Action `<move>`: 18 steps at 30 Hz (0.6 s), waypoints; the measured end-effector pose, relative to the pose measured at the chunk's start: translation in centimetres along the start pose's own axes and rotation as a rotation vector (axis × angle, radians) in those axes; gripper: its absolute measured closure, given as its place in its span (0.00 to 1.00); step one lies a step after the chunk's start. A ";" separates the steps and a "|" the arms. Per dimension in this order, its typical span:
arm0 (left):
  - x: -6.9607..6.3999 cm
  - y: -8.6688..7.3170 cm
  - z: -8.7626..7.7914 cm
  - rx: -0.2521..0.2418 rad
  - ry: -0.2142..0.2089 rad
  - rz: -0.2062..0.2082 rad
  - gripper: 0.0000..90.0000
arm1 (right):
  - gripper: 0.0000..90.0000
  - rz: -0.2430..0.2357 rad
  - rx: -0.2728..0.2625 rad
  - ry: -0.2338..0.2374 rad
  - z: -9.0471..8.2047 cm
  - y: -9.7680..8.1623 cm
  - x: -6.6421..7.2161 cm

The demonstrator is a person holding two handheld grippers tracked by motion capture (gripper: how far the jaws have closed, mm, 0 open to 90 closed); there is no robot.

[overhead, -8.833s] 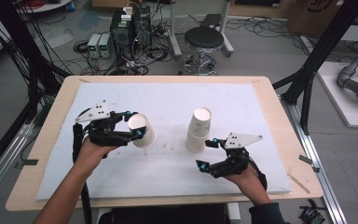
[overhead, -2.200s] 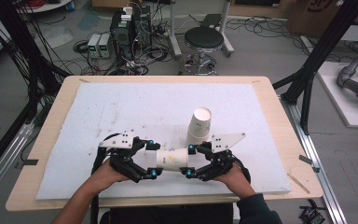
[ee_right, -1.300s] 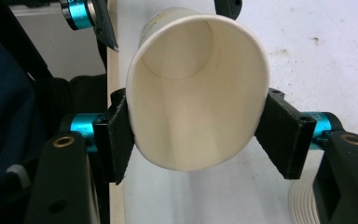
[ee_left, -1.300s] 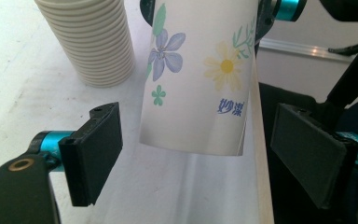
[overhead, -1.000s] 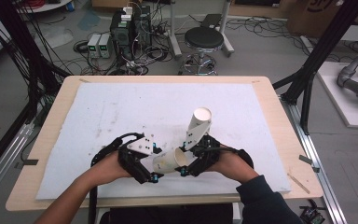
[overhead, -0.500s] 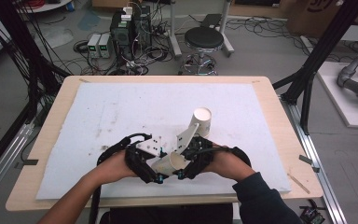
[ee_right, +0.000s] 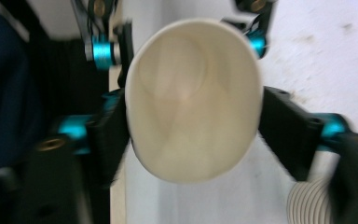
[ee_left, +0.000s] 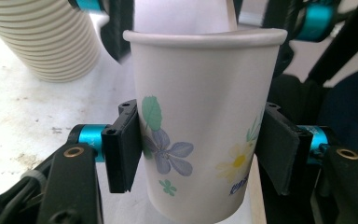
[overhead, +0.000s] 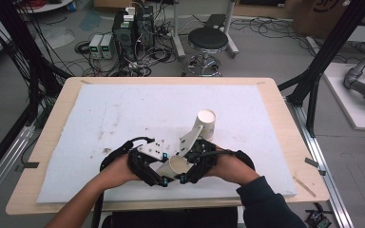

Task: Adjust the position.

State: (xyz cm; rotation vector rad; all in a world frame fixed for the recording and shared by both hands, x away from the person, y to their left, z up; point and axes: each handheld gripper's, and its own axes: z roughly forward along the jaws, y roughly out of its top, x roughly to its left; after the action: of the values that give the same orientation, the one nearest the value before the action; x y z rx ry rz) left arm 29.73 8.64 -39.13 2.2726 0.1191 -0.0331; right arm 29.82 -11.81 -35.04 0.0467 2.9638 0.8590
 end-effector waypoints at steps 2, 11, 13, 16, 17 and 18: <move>0.1 -0.4 -0.2 -0.028 0.011 -0.015 0.41 | 0.23 0.042 -0.068 -0.027 -0.5 -0.4 -0.1; 0.3 -2.5 -1.5 -0.178 0.069 -0.083 0.39 | 0.23 0.150 -0.283 -0.097 -2.7 -3.8 0.0; 0.4 -3.0 -1.9 -0.206 0.083 -0.097 0.39 | 0.23 0.172 -0.316 -0.128 -3.1 -4.7 0.1; 0.6 -3.7 -2.4 -0.259 0.111 -0.119 0.38 | 0.23 0.205 -0.363 -0.159 -3.7 -6.1 0.3; 0.6 -3.9 -2.6 -0.276 0.124 -0.127 0.38 | 0.23 0.205 -0.363 -0.159 -3.7 -6.1 0.3; 0.7 -4.1 -2.8 -0.299 0.137 -0.141 0.38 | 0.23 0.214 -0.369 -0.180 -3.9 -6.5 0.3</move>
State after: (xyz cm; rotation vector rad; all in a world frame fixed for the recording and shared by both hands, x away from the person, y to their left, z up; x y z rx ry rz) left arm 29.95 13.47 -40.53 1.9637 0.3338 0.0625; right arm 29.17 -19.37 -35.27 0.4069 2.6210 1.3347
